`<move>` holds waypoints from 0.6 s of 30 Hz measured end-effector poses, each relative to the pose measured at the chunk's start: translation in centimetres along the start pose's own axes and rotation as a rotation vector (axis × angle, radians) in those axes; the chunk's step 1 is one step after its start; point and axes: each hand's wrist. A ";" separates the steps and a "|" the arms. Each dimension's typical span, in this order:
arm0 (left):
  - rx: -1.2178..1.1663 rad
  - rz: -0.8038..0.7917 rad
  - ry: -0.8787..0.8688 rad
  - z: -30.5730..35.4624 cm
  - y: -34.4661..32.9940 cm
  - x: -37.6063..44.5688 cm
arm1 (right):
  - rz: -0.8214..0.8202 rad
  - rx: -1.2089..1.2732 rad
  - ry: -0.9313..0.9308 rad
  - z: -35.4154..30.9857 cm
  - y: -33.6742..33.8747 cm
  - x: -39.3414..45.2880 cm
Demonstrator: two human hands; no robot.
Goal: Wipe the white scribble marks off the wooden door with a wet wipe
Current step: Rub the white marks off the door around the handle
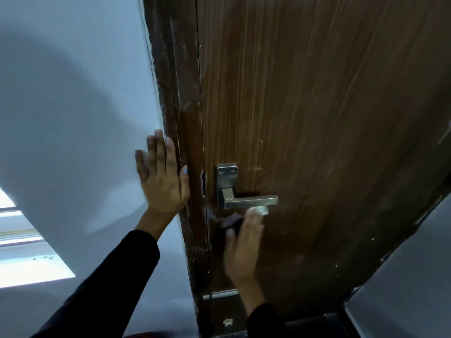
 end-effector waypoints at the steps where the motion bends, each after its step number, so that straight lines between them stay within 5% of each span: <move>1: -0.012 -0.023 -0.016 -0.2 0.1 -0.7 | -0.083 -0.012 0.072 -0.9 -1.6 -1.8; 5: -0.030 -0.135 -0.066 -1.2 0.9 -3.2 | -0.197 -0.098 0.103 -0.6 -3.7 -4.7; 11: 0.005 -0.297 -0.076 -1.6 2.5 -4.4 | 0.162 -0.007 -0.204 -2.4 -2.0 0.7; 16: -0.036 -0.325 -0.068 -1.4 2.5 -4.6 | -0.035 0.062 -0.025 -5.9 -5.8 -3.6; 18: -0.057 -0.330 -0.058 -1.4 2.7 -4.7 | -0.037 0.147 -0.168 -5.0 -6.5 -4.8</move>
Point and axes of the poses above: each hand's wrist, its own x-axis towards the middle knuckle, its own y-axis out of the back of the hand, z = x × y, and after that the axes turned 6 degrees about y, right-handed
